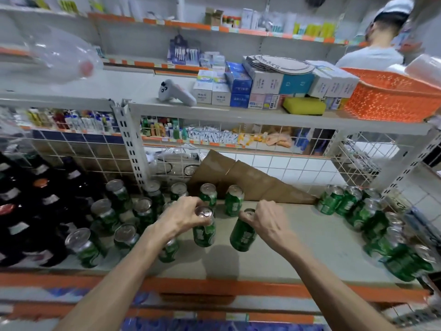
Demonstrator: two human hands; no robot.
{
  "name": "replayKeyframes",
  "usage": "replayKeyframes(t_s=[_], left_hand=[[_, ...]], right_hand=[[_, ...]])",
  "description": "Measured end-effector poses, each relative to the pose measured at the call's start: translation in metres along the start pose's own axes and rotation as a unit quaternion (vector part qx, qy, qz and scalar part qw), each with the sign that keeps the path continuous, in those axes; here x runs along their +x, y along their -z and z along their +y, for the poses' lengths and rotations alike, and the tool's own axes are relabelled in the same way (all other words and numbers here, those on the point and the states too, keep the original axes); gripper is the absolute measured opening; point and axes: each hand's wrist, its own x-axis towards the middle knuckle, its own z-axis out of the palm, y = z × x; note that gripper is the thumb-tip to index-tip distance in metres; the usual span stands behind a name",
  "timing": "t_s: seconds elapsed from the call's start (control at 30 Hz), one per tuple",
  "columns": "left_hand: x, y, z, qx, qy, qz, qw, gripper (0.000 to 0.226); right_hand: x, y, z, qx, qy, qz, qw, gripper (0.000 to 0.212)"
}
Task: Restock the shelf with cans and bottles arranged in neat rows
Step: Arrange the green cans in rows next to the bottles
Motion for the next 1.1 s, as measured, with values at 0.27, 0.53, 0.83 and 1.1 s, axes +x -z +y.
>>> replayKeyframes(t_s=[0.27, 0.53, 0.83, 1.1], left_hand=[[0.03, -0.016, -0.015, 0.031, 0.027, 0.009, 0.999, 0.034], [0.068, -0.044, -0.029, 0.035, 0.015, -0.007, 0.999, 0.032], [0.082, -0.051, -0.043, 0.036, 0.03, -0.026, 0.999, 0.033], [0.076, -0.05, -0.044, 0.054, 0.015, -0.037, 0.998, 0.031]], right_hand=[[0.01, -0.017, -0.008, 0.021, 0.017, -0.041, 0.999, 0.035], [0.043, -0.044, -0.014, 0.02, 0.023, -0.065, 0.997, 0.041], [0.058, -0.055, -0.016, 0.017, 0.014, -0.078, 0.997, 0.049], [0.052, -0.061, -0.02, 0.008, 0.01, -0.088, 0.996, 0.056]])
